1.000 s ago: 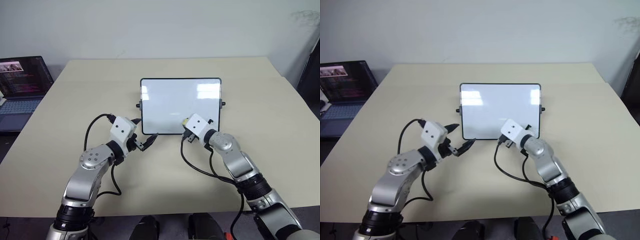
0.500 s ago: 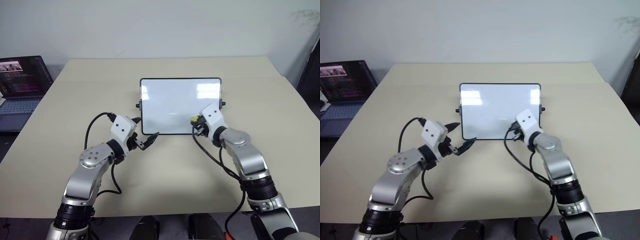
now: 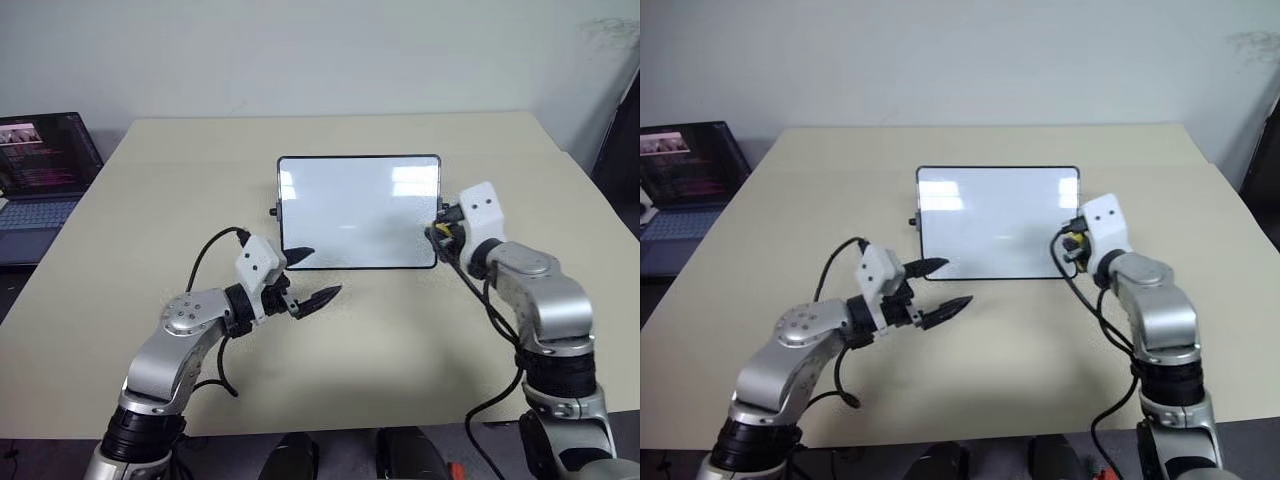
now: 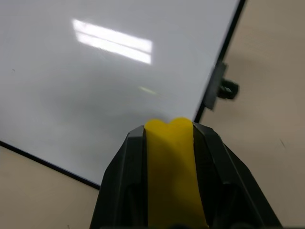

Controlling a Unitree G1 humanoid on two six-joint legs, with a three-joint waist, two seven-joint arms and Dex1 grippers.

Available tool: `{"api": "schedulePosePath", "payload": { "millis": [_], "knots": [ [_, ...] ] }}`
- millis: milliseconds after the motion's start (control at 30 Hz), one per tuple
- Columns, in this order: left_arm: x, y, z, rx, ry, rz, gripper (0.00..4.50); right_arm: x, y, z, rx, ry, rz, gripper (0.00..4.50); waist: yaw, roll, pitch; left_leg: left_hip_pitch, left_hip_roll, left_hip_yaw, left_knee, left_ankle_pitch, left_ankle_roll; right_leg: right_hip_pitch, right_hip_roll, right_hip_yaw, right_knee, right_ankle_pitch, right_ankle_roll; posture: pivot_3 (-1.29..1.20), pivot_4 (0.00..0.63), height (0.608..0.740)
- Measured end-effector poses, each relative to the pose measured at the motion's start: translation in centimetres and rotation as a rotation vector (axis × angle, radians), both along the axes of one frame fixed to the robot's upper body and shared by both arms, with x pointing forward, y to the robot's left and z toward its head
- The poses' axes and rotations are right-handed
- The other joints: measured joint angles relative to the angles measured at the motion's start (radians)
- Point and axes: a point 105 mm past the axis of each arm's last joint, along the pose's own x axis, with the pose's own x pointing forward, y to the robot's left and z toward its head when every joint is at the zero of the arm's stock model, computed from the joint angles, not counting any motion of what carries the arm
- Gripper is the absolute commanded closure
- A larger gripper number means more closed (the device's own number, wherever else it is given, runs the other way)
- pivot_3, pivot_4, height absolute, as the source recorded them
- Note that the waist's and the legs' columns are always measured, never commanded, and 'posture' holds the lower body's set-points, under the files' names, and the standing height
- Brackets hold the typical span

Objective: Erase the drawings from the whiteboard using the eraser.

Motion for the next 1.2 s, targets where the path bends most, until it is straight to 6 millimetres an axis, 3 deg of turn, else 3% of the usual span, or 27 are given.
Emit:
{"api": "schedulePosePath", "payload": {
  "millis": [233,733,967,1200],
  "knots": [
    [-1.3,-1.3,-0.7,0.028,0.043,-0.123,0.00,-1.3,-2.4,-2.2,0.012,0.105,-0.151,3.51,-0.003,0.001,0.000,0.001,0.000,0.002,0.000,0.000,0.001,0.000,0.000,0.000,0.001,0.000,0.000,0.00,0.150,0.740],
    [-2.1,-1.4,-1.4,0.086,0.038,-0.184,0.00,-1.1,-2.8,-3.5,0.045,0.152,-0.218,3.51,-0.002,0.001,0.001,0.001,0.000,0.001,0.000,-0.001,0.001,0.000,0.001,0.000,0.001,0.000,0.000,0.00,0.150,0.740],
    [-2.0,-1.4,-1.3,0.086,0.033,-0.168,0.00,-0.8,-3.3,-5.2,0.043,0.202,-0.234,3.51,-0.002,0.001,0.001,0.001,0.000,0.002,0.000,-0.001,0.001,0.000,0.001,0.000,0.001,0.000,0.000,0.00,0.150,0.740],
    [-1.9,-1.3,-1.3,0.092,0.036,-0.164,0.00,-0.6,-3.8,-5.2,0.032,0.194,-0.242,3.51,-0.002,0.001,0.001,0.001,0.000,0.002,0.000,-0.001,0.001,0.000,0.001,0.000,0.001,0.000,0.000,0.00,0.150,0.740]
  ]
}}
